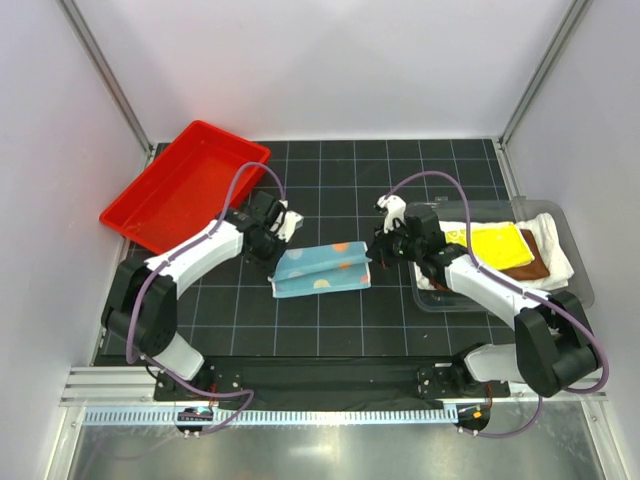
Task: Fold and stack the towels
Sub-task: Fold the towel, then smooth out wrinkles on the folded towel
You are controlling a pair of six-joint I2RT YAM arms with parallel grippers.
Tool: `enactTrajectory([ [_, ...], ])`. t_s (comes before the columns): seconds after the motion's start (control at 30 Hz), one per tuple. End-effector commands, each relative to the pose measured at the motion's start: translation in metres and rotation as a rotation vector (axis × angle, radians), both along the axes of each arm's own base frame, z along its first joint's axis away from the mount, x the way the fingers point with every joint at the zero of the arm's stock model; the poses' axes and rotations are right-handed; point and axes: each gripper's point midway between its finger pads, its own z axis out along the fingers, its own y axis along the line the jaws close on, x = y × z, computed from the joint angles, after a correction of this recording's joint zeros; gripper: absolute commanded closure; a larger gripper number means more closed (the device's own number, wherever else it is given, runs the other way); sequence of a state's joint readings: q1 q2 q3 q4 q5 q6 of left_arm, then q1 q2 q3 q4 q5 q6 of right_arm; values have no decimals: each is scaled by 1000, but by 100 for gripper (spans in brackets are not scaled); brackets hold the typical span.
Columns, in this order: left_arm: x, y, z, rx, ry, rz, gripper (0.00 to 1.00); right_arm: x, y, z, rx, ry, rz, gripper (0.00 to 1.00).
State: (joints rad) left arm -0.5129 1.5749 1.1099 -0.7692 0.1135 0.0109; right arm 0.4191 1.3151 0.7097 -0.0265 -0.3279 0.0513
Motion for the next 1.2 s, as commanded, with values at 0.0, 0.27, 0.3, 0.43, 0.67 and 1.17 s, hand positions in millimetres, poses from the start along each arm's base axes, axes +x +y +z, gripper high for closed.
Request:
enactTrajectory([
  [0.0,-3,8,7,27,-28,16,100,-1,6,9,34,-39,-5,99],
  [0.27,-7,5,4,33,-32,-3,100,-12,5,-8,6,-9,-32,99],
  [0.3,-9,3,5,19,-31,-11,100,-13,4,-10,4,-7,-33,99],
  [0.43,-21,-7,2,-36,2,-13,100,-13,-2,-17,-21,5,-63,99],
  [0.67,-32,-8,0,-37,41,-26,96,-16,-8,-21,-51,31,-81,99],
  [1.17,-2,-41,19,-188,-7,198,63,-19,9,-5,-20,269,-196,75],
])
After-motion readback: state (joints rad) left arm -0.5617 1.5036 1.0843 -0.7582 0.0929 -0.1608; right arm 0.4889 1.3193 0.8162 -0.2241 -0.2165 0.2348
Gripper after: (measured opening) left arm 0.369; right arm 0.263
